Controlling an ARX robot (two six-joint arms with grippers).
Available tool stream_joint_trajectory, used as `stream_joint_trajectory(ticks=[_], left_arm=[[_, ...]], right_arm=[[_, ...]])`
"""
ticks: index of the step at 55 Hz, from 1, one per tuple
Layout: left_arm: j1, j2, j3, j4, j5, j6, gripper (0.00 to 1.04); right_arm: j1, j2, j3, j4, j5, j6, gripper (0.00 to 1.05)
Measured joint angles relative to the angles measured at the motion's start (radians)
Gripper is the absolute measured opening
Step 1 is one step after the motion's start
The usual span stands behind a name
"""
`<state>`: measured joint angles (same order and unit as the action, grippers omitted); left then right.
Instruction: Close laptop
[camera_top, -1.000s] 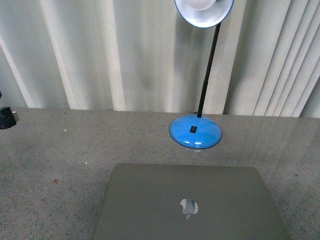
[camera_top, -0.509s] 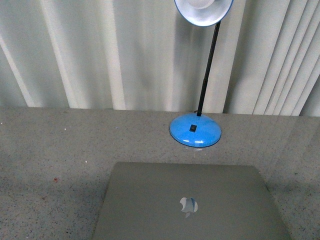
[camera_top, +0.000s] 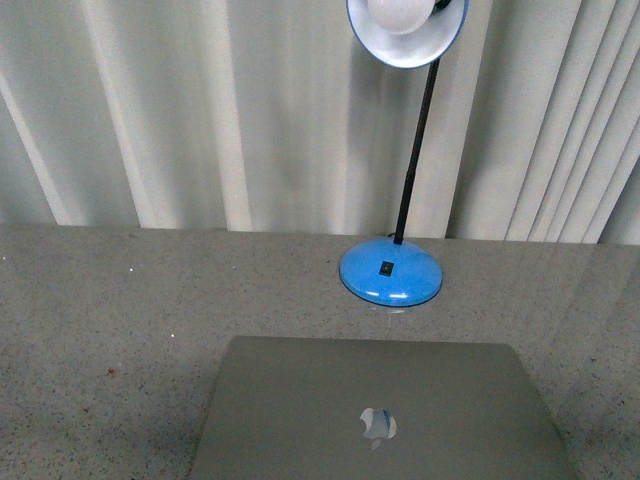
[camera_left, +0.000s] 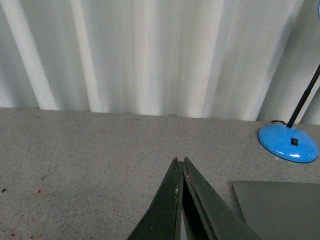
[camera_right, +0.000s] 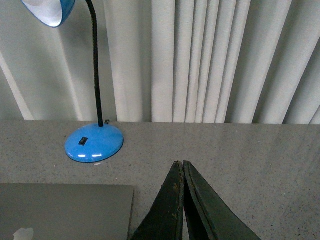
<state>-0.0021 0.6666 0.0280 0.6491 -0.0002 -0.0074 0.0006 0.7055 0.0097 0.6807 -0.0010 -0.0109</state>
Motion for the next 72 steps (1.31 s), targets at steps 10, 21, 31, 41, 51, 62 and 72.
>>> stream_joint_trajectory(ticks=[10,21,31,41,51,62,72], left_arm=[[0.0,-0.115,0.0,-0.106,0.0,0.0,0.04],[0.0,-0.241,-0.001,-0.223,0.0,0.0,0.04],[0.0,-0.356,-0.001,-0.335,0.0,0.0,0.04],[0.0,-0.432,-0.001,-0.41,0.0,0.0,0.04],[0.0,-0.476,-0.001,-0.455,0.0,0.0,0.04],[0.0,-0.658,-0.001,-0.643,0.0,0.0,0.04],[0.0,-0.663,-0.001,-0.648,0.0,0.0,0.04]], right_arm=[[0.0,-0.126,-0.003,-0.113,0.0,0.0,0.03],[0.0,-0.258,-0.004,-0.236,0.0,0.0,0.03],[0.0,-0.374,-0.004,-0.347,0.0,0.0,0.03],[0.0,-0.455,-0.004,-0.428,0.0,0.0,0.03],[0.0,-0.505,-0.004,-0.477,0.0,0.0,0.03],[0.0,-0.666,-0.003,-0.671,0.0,0.0,0.03],[0.0,-0.701,-0.003,-0.68,0.0,0.0,0.03]])
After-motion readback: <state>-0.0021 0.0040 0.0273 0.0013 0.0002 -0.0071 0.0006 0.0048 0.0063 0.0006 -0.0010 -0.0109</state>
